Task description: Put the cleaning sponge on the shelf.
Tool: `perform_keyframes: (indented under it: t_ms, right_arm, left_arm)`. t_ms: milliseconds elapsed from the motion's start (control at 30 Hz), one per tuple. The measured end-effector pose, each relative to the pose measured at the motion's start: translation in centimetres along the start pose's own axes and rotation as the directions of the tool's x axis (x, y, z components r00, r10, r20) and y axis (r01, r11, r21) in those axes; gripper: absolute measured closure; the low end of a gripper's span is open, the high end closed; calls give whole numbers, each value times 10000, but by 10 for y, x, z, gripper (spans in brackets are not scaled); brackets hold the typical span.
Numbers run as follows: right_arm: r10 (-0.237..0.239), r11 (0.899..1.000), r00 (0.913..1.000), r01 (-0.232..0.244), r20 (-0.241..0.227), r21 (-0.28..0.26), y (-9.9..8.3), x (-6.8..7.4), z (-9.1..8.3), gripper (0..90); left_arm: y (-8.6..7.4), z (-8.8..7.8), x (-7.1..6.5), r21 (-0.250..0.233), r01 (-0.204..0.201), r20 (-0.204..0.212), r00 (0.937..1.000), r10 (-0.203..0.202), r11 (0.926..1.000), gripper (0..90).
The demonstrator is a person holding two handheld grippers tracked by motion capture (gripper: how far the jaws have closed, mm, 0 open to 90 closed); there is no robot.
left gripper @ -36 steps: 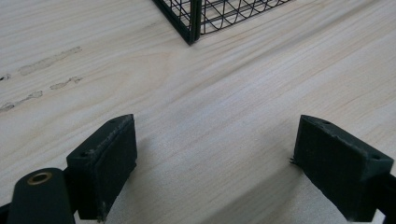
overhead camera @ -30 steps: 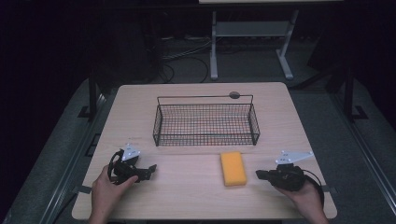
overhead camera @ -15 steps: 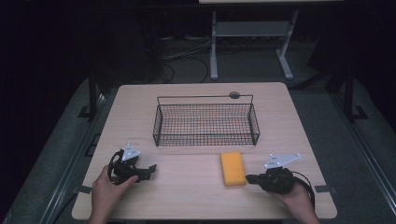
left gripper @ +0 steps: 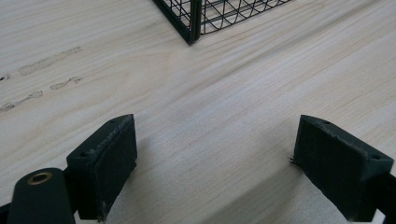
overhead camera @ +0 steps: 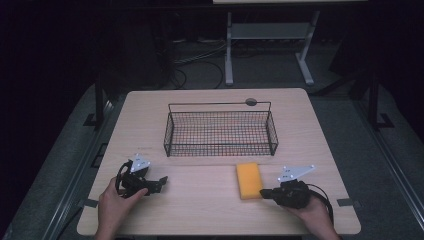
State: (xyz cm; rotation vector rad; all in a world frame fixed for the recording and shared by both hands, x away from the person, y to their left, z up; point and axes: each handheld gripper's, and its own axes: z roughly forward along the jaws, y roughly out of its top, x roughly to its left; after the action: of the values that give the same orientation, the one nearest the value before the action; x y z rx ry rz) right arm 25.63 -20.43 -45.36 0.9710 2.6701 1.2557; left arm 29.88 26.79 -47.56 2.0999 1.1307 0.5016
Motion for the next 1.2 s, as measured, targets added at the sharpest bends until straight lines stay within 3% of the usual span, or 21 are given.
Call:
perform_keyframes:
  t_ms: [1200]
  right_arm:
    - [366,9992,9957,-377,849,116,2,-20,-4,900]
  left_arm:
    - [0,0,0,-3,0,-2,10000,0,10000,126]
